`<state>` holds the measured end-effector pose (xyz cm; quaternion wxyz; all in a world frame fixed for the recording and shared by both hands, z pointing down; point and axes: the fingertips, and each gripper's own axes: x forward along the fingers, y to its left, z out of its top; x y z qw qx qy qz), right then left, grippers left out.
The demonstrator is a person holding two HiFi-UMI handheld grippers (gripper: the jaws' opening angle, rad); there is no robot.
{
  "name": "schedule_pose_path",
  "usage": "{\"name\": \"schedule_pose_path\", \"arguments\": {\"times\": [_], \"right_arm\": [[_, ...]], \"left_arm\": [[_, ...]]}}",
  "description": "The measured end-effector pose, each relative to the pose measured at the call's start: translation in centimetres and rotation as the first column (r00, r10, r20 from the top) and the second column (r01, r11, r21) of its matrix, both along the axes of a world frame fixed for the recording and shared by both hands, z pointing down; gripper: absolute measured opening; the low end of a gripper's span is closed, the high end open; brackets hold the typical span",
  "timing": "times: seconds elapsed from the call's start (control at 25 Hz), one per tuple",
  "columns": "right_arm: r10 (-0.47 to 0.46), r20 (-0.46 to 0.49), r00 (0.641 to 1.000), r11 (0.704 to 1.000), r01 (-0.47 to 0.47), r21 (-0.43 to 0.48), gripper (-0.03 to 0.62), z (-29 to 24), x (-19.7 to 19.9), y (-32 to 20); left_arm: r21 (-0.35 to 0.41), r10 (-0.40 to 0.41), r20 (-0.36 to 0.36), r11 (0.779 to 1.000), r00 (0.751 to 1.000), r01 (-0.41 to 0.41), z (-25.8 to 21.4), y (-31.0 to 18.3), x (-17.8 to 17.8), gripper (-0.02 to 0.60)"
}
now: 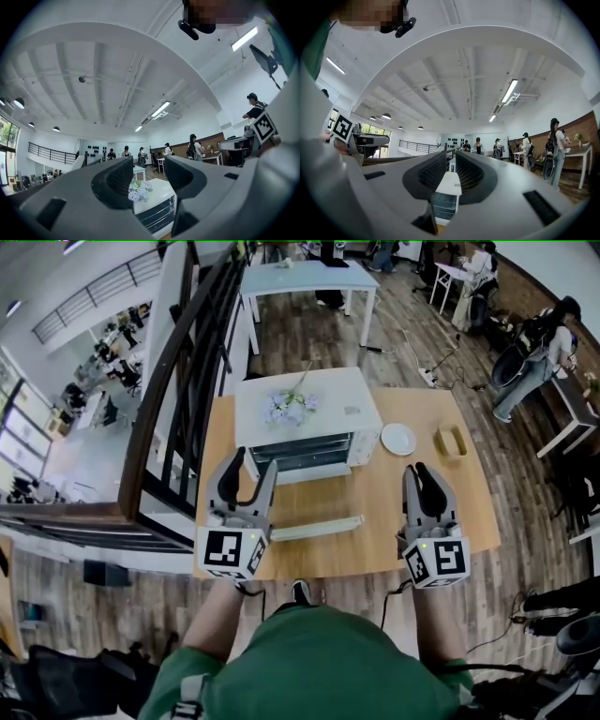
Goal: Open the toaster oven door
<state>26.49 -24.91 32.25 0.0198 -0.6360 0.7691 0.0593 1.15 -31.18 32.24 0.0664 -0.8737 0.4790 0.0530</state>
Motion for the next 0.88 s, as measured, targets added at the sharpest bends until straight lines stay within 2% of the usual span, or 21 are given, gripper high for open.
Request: {"name": "schedule_pose_path", "arguments": {"times": [0.88], "right_arm": [[-0.012, -0.003, 1.000, 1.000, 0.012, -0.006, 0.075, 0.6, -0.3, -1.0]], "left_arm": [[-0.002, -0.003, -0.020, 1.000, 1.000, 0.003, 0.3, -0.6, -0.5, 0.209]]}}
